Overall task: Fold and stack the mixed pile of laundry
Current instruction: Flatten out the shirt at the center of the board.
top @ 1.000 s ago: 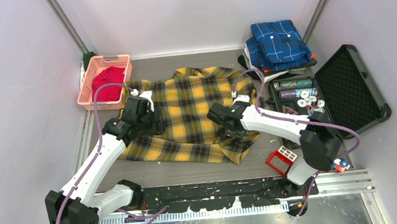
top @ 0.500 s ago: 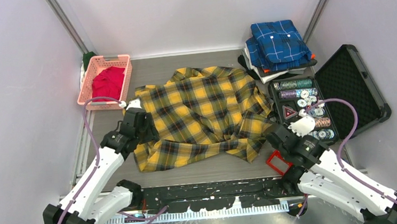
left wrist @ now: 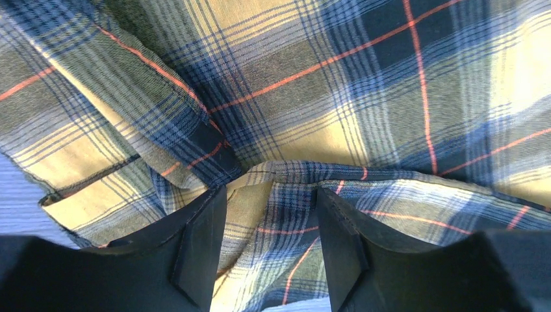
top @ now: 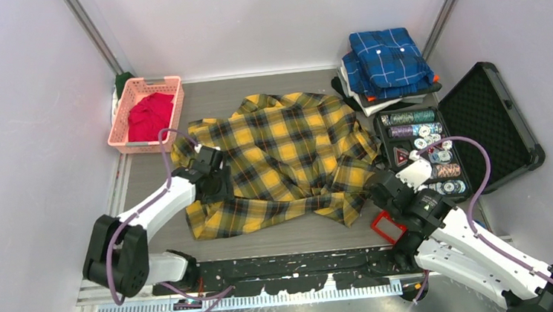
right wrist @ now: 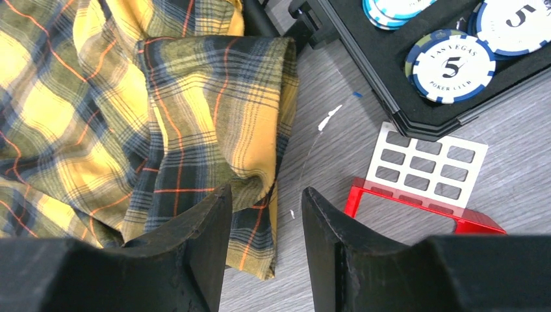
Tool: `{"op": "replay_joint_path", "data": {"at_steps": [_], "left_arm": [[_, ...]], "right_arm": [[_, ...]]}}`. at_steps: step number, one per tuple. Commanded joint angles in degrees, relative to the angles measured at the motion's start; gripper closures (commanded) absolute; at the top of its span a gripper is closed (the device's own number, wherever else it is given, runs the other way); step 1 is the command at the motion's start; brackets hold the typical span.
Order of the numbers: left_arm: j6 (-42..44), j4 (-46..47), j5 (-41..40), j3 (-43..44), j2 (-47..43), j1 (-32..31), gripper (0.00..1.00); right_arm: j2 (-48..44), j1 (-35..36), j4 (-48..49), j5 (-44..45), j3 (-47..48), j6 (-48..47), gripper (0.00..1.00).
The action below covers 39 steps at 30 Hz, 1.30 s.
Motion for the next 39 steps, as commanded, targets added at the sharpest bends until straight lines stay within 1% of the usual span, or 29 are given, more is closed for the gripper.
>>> {"op": "replay_joint_path", "data": {"at_steps": [1,3,4,5,7,8,10,14,18,22,24,27,31,34,36,39], "left_arm": [[2.0,3.7,0.5,1.7,4.1,-0.4,0.45],[1.8,4.5,0.6,1.7,5.5,-0.6,0.48],[1.7,4.7,0.5,1.8,5.9,-0.8,0.56],[1.5,4.6,0.5,2.0,6.1,-1.1,0.69],[0.8,3.8,-0.2,2.5,5.2,-1.8,0.87],[0.4,2.9,-1.2,2.9,4.4,-2.3,0.94],[-0.5,-0.6,-3.5,3.9,2.4,-3.8,0.99],[-2.7,-7.5,-7.3,5.3,-2.3,-6.6,0.99],[-5.7,-12.4,-8.1,4.8,-8.7,-7.3,0.99],[-11.2,-18.7,-7.4,4.2,-14.8,-8.1,1.00],[-14.8,-21.5,-7.4,4.7,-17.4,-11.0,1.00],[-18.5,-28.6,-4.2,6.9,-18.8,-13.4,1.00],[-19.6,-39.0,-2.9,8.4,-21.1,-14.7,1.00],[-18.7,-43.1,0.0,7.8,-25.1,-14.9,1.00],[-17.4,-45.1,2.8,7.4,-27.2,-14.9,1.00],[-15.2,-48.9,4.0,7.4,-27.5,-15.0,1.00]], "right_arm": [[-0.1,0.0,2.1,1.1,2.6,-2.0,0.51],[-0.3,0.0,2.2,0.8,2.6,-2.2,0.51],[-0.3,-0.1,2.1,0.7,2.6,-2.3,0.52],[-0.5,0.0,2.0,0.6,2.6,-2.4,0.52],[-0.8,0.0,1.6,0.6,2.8,-2.8,0.52],[-1.1,0.0,1.3,0.8,3.0,-2.9,0.52],[-1.5,0.0,0.8,1.0,4.1,-3.2,0.52],[-1.9,0.0,0.6,0.3,7.2,-4.8,0.51],[-1.0,0.0,1.2,0.4,10.2,-6.9,0.50],[0.4,0.0,3.4,1.0,12.2,-8.8,0.50],[1.7,0.0,6.2,0.7,12.9,-10.3,0.50],[6.3,0.0,10.5,-1.6,14.2,-12.7,0.49],[16.2,0.0,15.6,-9.2,17.6,-16.3,0.50],[24.7,0.0,17.1,-15.7,20.0,-18.0,0.51],[29.8,0.0,19.1,-22.6,20.4,-18.9,0.52],[37.0,0.2,22.9,-32.4,20.4,-20.0,0.56]]}}
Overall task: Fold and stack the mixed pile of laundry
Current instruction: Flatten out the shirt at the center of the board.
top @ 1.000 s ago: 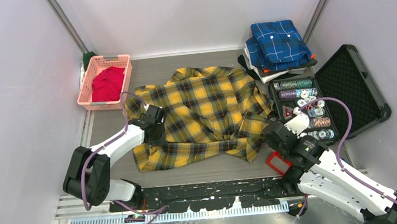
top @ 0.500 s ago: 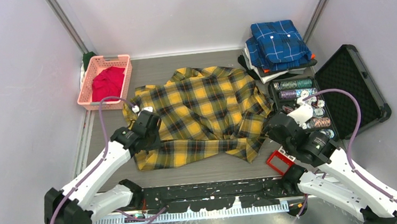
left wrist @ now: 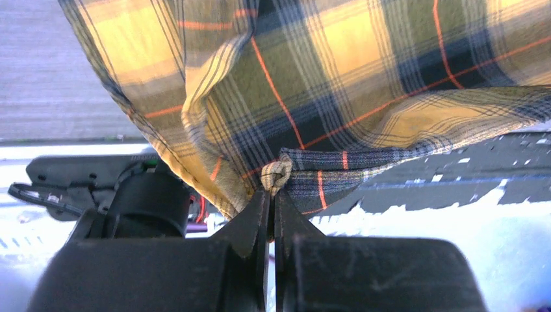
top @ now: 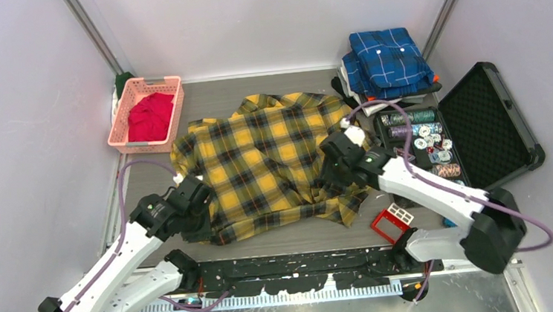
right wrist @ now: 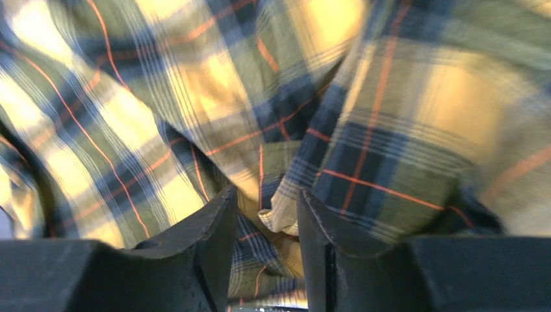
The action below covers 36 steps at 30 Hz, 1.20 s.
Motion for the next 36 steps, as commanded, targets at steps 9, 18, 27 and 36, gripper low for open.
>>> {"op": "replay_joint_path", "data": {"at_steps": [9,18,27,36], "left_arm": [[5.1,-15.9,-1.0,6.5,1.6,-0.5,0.72],[5.0,-8.6,-5.8,12.3,-0.2,-0.5,0.33],[2.0,15.0,-3.4,3.9,11.7,-0.5,0.46],[3.5,33.2,-9.5,1.5,29.3,0.3,0.53]], "right_arm": [[15.4,12.7,5.6,-21.7,-0.4,-2.2,0.72],[13.5,25.6,6.8,-15.4,-7.3,10.3,0.73],[13.2,33.2,-2.5,-6.3,-3.7,16.2,0.71],[10.2,15.2,-7.3,2.8,11.1,3.3,0.58]]}}
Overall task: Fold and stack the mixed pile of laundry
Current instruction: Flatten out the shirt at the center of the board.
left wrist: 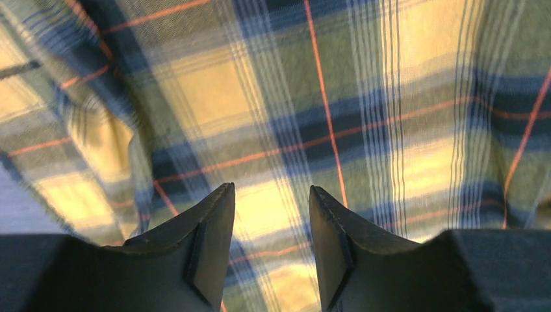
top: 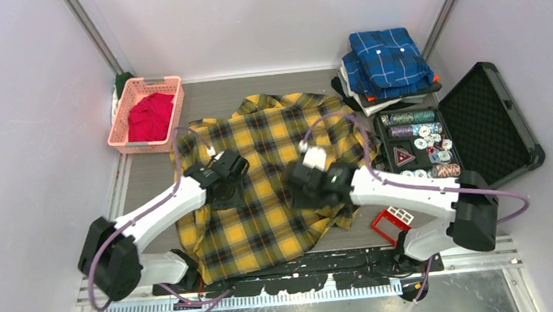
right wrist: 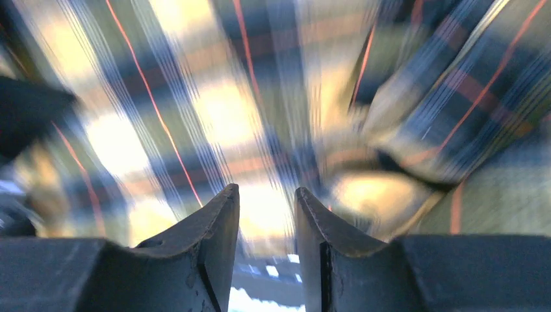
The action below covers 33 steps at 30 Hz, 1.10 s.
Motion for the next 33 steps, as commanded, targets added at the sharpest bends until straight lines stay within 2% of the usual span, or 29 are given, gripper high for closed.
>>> {"op": "replay_joint_path", "data": {"at_steps": [1,3,6,11,14,17,20,25,29,33], "left_arm": [[0.7,12.9,-2.7,-0.6,7.7,0.6,0.53],[1.2,15.9,-2.7,-1.9,10.9,1.0,0.55],[2.0,19.8,-1.3,-3.2,15.2,1.9,0.57],[3.3,20.5,-1.4,-3.8,18.7,3.6,0.58],[4.5,18.4,-3.0,-4.5,18.9,5.5,0.59],[4.6,17.8,-1.5,-5.8,18.1,8.6,0.60],[4.0,17.6,-2.1,-6.8,16.5,10.0,0.60],[4.3,18.0,0.9,-8.6,14.8,14.2,0.60],[4.9,18.0,2.0,-8.7,14.7,14.9,0.60],[5.8,17.4,4.3,-8.4,15.4,14.7,0.62]], "right_arm": [[-3.2,-14.2,1.5,4.0,3.2,-7.2,0.58],[-1.5,-22.1,3.6,2.0,3.5,-9.9,0.58],[5.0,-29.5,6.6,-0.8,6.0,-14.9,0.59],[17.5,-37.3,7.3,-7.4,10.6,-21.4,0.64],[20.4,-41.5,7.7,-8.9,8.5,-21.8,0.64],[18.4,-45.3,11.4,-14.4,4.3,-22.7,0.65],[16.6,-48.4,7.7,-12.5,2.8,-21.8,0.68],[13.3,-55.1,8.0,-13.6,-3.7,-21.8,0.83],[9.9,-58.3,6.5,-11.3,-7.4,-21.5,0.80],[3.2,-58.4,4.3,-10.8,-10.8,-20.4,0.76]]}}
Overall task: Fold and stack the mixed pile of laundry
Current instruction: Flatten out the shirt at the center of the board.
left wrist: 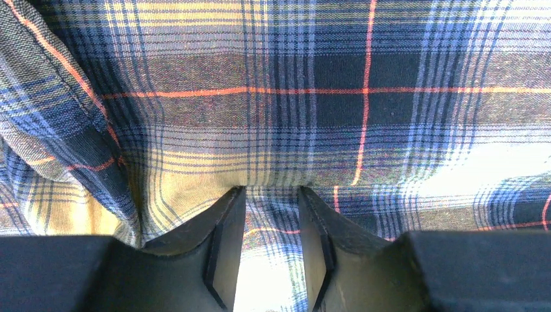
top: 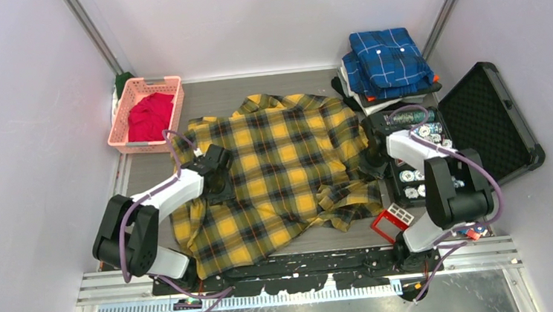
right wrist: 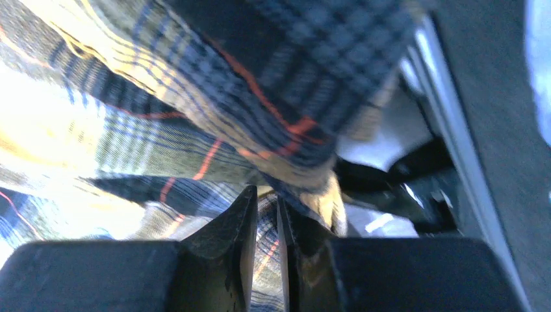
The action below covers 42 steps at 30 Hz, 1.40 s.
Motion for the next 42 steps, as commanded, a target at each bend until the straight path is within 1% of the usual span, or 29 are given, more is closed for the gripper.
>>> {"op": "replay_joint_path", "data": {"at_steps": [1,3,5,7,9,11,13,16,18,20,23,27,30,37,38,39,41,42], "left_arm": [[2.2,-2.2,0.7,-2.3,1.5,0.0,0.63],[2.7,-5.2,-1.7,-0.8,-0.9,-2.5,0.63],[3.2,-8.2,-4.7,2.8,-4.1,-6.4,0.61],[3.5,-10.2,-7.0,7.0,-5.4,-10.4,0.58],[4.1,-9.5,-6.7,10.5,-5.5,-11.9,0.56],[5.0,-6.7,-4.1,12.8,-4.7,-12.6,0.55],[7.2,-3.1,0.2,14.6,-3.6,-14.4,0.53],[11.2,1.7,4.7,16.5,-2.6,-20.0,0.46],[13.7,6.7,11.1,16.4,-2.1,-23.8,0.41],[15.6,13.0,14.2,15.3,-2.1,-27.8,0.37],[18.5,22.1,15.7,15.3,-0.5,-33.4,0.28],[21.9,27.6,20.3,20.0,5.3,-38.4,0.21],[24.7,27.4,22.2,25.5,11.3,-41.3,0.18],[28.8,25.1,20.2,35.6,24.2,-46.5,0.16],[29.4,24.6,19.4,36.7,25.4,-47.1,0.06],[30.1,23.0,17.8,37.6,26.1,-47.5,0.02],[30.6,21.4,12.4,37.1,24.6,-47.8,0.01],[30.1,22.0,7.6,35.1,22.6,-47.7,0.01]], "right_arm": [[-8.8,-0.1,-5.4,1.8,-3.7,0.6,0.76],[-13.9,0.4,-8.2,1.3,-4.7,0.8,0.76],[-18.4,1.8,-10.8,0.5,-4.3,1.0,0.75],[-22.0,4.8,-14.4,0.8,-0.9,1.6,0.74],[-23.9,9.5,-17.7,3.4,4.2,2.3,0.71],[-24.3,13.1,-19.8,5.1,9.3,2.5,0.68],[-24.1,14.7,-21.5,6.9,12.8,2.6,0.59],[-25.1,14.9,-24.2,11.6,14.2,3.1,0.51],[-26.9,14.9,-26.1,16.4,14.0,4.3,0.45],[-29.3,14.8,-28.4,21.5,15.0,5.8,0.43],[-33.7,14.7,-32.3,28.3,19.0,7.8,0.42],[-39.3,14.7,-35.1,33.8,23.8,8.9,0.38],[-41.9,14.7,-36.8,35.7,25.8,9.0,0.36],[-45.8,14.7,-38.9,35.7,25.6,9.7,0.36],[-46.1,14.7,-39.1,35.6,25.6,9.6,0.36],[-46.2,14.7,-39.3,35.4,25.5,9.6,0.36],[-46.6,14.7,-38.2,33.9,24.7,8.5,0.36],[-46.6,14.7,-36.6,31.6,23.4,7.0,0.36]]}}
